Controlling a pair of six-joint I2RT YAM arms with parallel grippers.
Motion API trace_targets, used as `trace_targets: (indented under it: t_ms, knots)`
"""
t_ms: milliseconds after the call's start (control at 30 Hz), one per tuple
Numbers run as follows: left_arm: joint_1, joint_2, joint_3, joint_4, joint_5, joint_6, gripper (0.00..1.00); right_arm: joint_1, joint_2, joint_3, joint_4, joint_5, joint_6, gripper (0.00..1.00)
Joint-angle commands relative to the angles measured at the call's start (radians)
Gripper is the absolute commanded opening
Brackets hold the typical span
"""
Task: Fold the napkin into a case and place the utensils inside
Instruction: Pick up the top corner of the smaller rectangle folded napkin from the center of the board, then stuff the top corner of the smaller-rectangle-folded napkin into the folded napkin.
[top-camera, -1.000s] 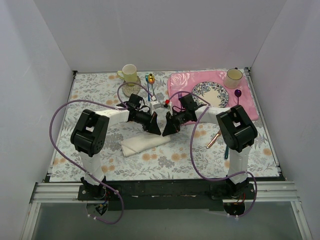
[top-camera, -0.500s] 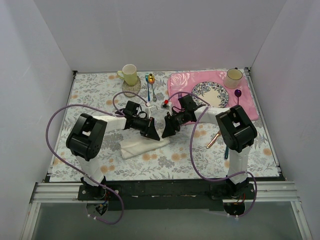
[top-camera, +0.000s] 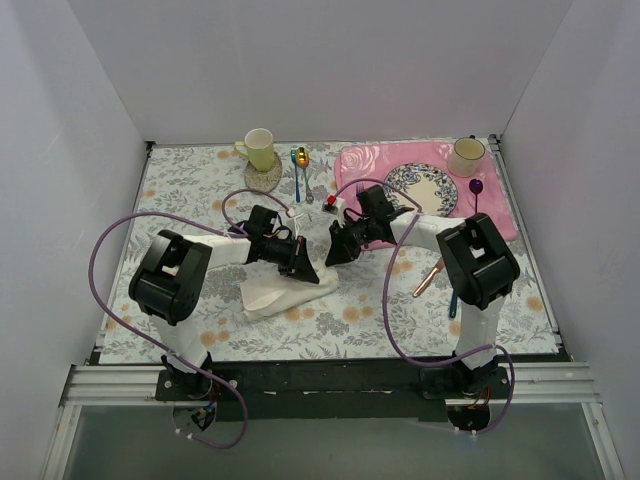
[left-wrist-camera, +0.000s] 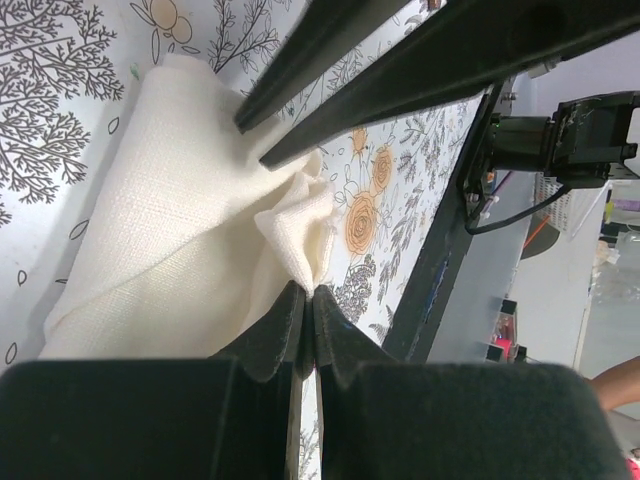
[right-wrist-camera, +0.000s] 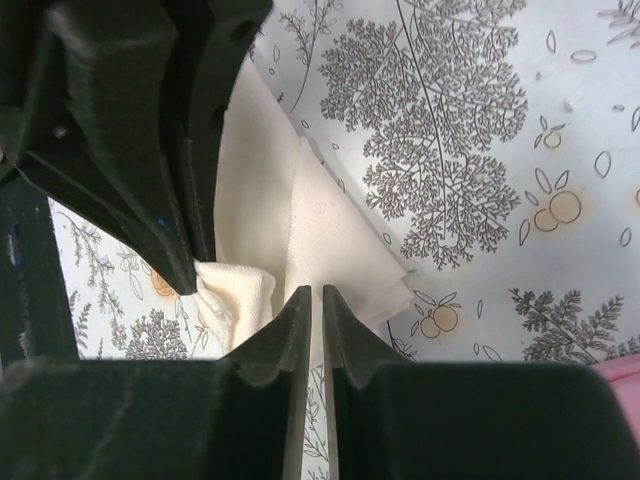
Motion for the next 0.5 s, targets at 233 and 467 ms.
trace_targets:
  t_ms: [233, 467]
  knots:
    - [0.001, -0.038, -0.049, -0.014, 0.012, -0.072, 0.0, 0.077, -0.101, -0.025, 0.068, 0.137, -0.067, 0.07]
    - [0.021, -0.007, -0.054, 0.0, 0.009, -0.113, 0.0, 0.117, -0.132, -0.076, 0.089, 0.203, -0.134, 0.12]
